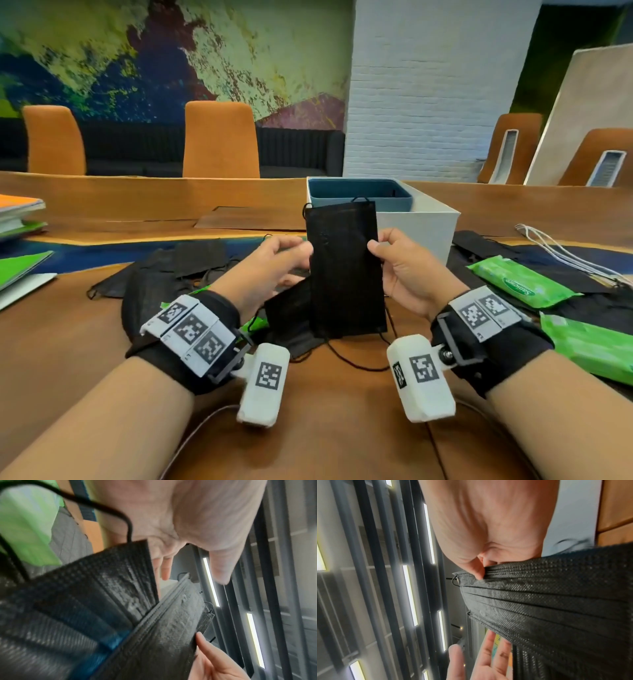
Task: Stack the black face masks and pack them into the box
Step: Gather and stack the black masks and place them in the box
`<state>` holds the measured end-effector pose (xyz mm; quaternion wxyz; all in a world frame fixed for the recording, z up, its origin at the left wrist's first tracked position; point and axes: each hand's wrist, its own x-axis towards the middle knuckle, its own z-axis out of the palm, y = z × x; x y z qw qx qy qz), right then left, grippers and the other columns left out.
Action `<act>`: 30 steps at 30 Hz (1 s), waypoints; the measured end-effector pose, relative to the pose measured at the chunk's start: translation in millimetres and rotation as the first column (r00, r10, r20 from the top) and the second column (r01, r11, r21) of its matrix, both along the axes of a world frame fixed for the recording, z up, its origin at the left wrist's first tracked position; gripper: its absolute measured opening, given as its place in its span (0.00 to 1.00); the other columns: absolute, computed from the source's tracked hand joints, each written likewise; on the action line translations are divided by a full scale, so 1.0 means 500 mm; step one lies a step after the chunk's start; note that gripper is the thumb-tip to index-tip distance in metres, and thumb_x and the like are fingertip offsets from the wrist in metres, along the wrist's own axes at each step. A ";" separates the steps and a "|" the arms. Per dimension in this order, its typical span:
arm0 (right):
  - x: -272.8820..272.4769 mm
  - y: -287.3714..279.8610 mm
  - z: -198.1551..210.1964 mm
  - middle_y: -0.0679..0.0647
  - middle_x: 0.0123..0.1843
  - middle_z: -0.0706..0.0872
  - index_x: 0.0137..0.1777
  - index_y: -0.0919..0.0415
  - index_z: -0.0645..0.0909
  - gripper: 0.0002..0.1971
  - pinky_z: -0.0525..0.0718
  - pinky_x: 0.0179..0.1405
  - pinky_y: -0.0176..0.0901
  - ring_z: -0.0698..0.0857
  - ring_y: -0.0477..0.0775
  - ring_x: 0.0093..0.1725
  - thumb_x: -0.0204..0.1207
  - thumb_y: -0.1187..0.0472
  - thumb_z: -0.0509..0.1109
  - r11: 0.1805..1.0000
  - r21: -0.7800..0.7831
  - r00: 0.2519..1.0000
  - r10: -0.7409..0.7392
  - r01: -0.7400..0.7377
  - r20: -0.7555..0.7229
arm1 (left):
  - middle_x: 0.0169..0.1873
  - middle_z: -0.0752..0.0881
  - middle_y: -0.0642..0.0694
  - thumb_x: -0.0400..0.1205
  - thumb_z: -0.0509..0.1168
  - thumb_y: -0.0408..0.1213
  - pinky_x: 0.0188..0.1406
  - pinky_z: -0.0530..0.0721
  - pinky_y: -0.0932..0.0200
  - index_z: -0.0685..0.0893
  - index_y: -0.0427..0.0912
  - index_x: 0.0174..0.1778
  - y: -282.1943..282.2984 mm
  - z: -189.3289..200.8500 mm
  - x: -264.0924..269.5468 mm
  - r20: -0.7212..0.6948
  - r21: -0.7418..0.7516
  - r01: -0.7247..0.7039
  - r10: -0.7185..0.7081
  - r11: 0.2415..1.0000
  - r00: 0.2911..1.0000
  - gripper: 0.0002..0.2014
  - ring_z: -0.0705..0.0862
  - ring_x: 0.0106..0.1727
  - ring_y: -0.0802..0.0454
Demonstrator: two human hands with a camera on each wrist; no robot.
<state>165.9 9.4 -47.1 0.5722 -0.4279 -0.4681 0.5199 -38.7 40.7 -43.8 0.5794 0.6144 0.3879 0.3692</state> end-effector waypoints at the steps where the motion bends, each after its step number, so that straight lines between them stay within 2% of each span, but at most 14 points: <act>1: -0.002 0.001 -0.004 0.66 0.60 0.81 0.46 0.59 0.72 0.07 0.75 0.71 0.65 0.81 0.62 0.63 0.85 0.66 0.56 1.000 -0.015 1.000 -0.002 0.002 0.004 | 0.49 0.88 0.43 0.82 0.65 0.39 0.47 0.86 0.58 0.75 0.48 0.65 0.002 -0.004 -0.001 -0.025 0.034 0.009 -0.009 0.999 1.000 0.15 0.87 0.43 0.53; 3: -0.004 0.003 -0.009 0.66 0.59 0.81 0.48 0.60 0.72 0.06 0.76 0.70 0.64 0.81 0.62 0.62 0.86 0.66 0.56 0.999 -0.037 1.000 -0.008 0.007 -0.009 | 0.48 0.89 0.41 0.79 0.67 0.24 0.48 0.86 0.59 0.73 0.46 0.67 0.008 -0.012 -0.007 -0.086 0.062 0.039 -0.033 0.997 0.996 0.23 0.89 0.48 0.52; 6: -0.006 0.007 -0.016 0.66 0.59 0.82 0.51 0.61 0.73 0.05 0.81 0.63 0.57 0.83 0.60 0.61 0.86 0.67 0.56 0.998 -0.055 0.999 -0.033 0.031 -0.035 | 0.49 0.90 0.39 0.76 0.62 0.14 0.45 0.87 0.59 0.74 0.46 0.66 0.008 -0.015 -0.016 -0.150 0.045 0.100 -0.092 0.994 0.984 0.28 0.89 0.49 0.49; 9: -0.004 0.009 -0.018 0.63 0.57 0.83 0.52 0.61 0.73 0.04 0.82 0.61 0.54 0.83 0.58 0.60 0.86 0.67 0.56 0.996 -0.064 0.998 -0.056 0.054 -0.032 | 0.51 0.89 0.40 0.78 0.65 0.19 0.51 0.85 0.56 0.75 0.46 0.66 0.014 -0.014 -0.023 -0.271 0.045 0.152 -0.134 0.987 0.953 0.25 0.87 0.51 0.48; 11: -0.002 0.009 -0.018 0.63 0.57 0.82 0.51 0.61 0.73 0.04 0.79 0.66 0.56 0.82 0.59 0.62 0.85 0.67 0.57 0.996 -0.064 0.998 -0.069 0.069 -0.001 | 0.52 0.87 0.42 0.78 0.70 0.30 0.50 0.84 0.58 0.76 0.48 0.64 0.015 -0.016 -0.022 -0.378 0.045 0.168 -0.139 0.985 0.915 0.20 0.86 0.50 0.51; 13: -0.003 0.008 -0.018 0.62 0.54 0.82 0.47 0.60 0.72 0.06 0.78 0.67 0.55 0.82 0.58 0.60 0.85 0.67 0.57 0.995 -0.060 0.997 -0.077 0.077 0.010 | 0.50 0.86 0.44 0.75 0.74 0.40 0.48 0.83 0.60 0.78 0.49 0.61 0.014 -0.019 -0.017 -0.408 0.014 0.159 -0.139 0.987 0.902 0.19 0.84 0.46 0.53; 15: -0.006 0.007 -0.019 0.61 0.52 0.83 0.45 0.60 0.72 0.07 0.80 0.63 0.52 0.83 0.56 0.57 0.85 0.67 0.57 0.995 -0.061 0.997 -0.078 0.079 0.006 | 0.51 0.88 0.47 0.69 0.77 0.50 0.59 0.83 0.54 0.81 0.50 0.58 0.015 -0.023 -0.015 -0.461 0.032 0.155 -0.123 0.987 0.879 0.23 0.86 0.50 0.51; 16: -0.008 0.006 -0.019 0.60 0.52 0.83 0.44 0.60 0.72 0.08 0.82 0.59 0.50 0.83 0.56 0.56 0.85 0.67 0.57 0.995 -0.063 0.997 -0.075 0.075 0.008 | 0.52 0.89 0.48 0.68 0.77 0.51 0.64 0.81 0.49 0.82 0.51 0.57 0.014 -0.022 -0.016 -0.494 0.055 0.157 -0.110 0.986 0.862 0.22 0.87 0.54 0.50; 18: -0.009 0.005 -0.019 0.60 0.52 0.82 0.44 0.60 0.73 0.08 0.82 0.55 0.49 0.83 0.56 0.56 0.85 0.66 0.57 0.995 -0.070 0.997 -0.071 0.072 0.016 | 0.53 0.89 0.48 0.73 0.75 0.43 0.68 0.78 0.46 0.83 0.53 0.55 0.013 -0.018 -0.019 -0.564 0.090 0.180 -0.099 0.980 0.820 0.16 0.86 0.56 0.51; 21: -0.006 0.005 -0.014 0.63 0.56 0.82 0.45 0.60 0.73 0.07 0.81 0.63 0.57 0.83 0.60 0.60 0.85 0.67 0.57 0.996 -0.066 0.997 -0.066 0.064 -0.034 | 0.55 0.88 0.51 0.79 0.68 0.31 0.67 0.77 0.53 0.84 0.53 0.59 0.016 -0.012 -0.023 -0.617 0.140 0.172 -0.050 0.975 0.785 0.15 0.85 0.58 0.51; 23: -0.002 0.005 -0.007 0.65 0.59 0.82 0.47 0.60 0.73 0.06 0.77 0.68 0.63 0.82 0.64 0.65 0.85 0.67 0.57 0.998 -0.049 0.994 -0.054 0.049 -0.091 | 0.50 0.90 0.45 0.81 0.62 0.24 0.64 0.80 0.51 0.87 0.46 0.53 0.018 -0.011 -0.023 -0.536 0.134 0.125 -0.035 0.983 0.843 0.15 0.86 0.55 0.46; 25: 0.000 0.003 0.000 0.66 0.59 0.83 0.49 0.61 0.74 0.06 0.77 0.68 0.66 0.82 0.65 0.66 0.85 0.67 0.56 0.999 -0.027 0.989 -0.033 0.029 -0.144 | 0.46 0.87 0.38 0.81 0.56 0.20 0.64 0.80 0.45 0.84 0.41 0.48 0.017 -0.010 -0.024 -0.399 0.095 0.049 -0.007 0.994 0.917 0.15 0.85 0.53 0.41; 28: -0.001 -0.003 0.010 0.66 0.64 0.82 0.58 0.64 0.73 0.07 0.78 0.66 0.65 0.81 0.64 0.67 0.86 0.67 0.54 1.000 0.014 0.972 0.003 0.000 -0.234 | 0.54 0.84 0.31 0.83 0.49 0.19 0.60 0.81 0.42 0.79 0.37 0.59 0.014 -0.003 -0.022 -0.108 -0.041 0.046 -0.050 0.998 0.993 0.18 0.83 0.59 0.35; 30: -0.002 -0.004 0.010 0.65 0.68 0.80 0.62 0.64 0.73 0.10 0.77 0.67 0.65 0.80 0.64 0.68 0.86 0.66 0.55 1.000 0.019 0.974 0.000 0.004 -0.228 | 0.58 0.85 0.36 0.84 0.47 0.20 0.51 0.86 0.45 0.76 0.41 0.66 0.008 0.002 -0.020 0.053 -0.110 0.099 -0.093 0.989 0.994 0.21 0.86 0.58 0.40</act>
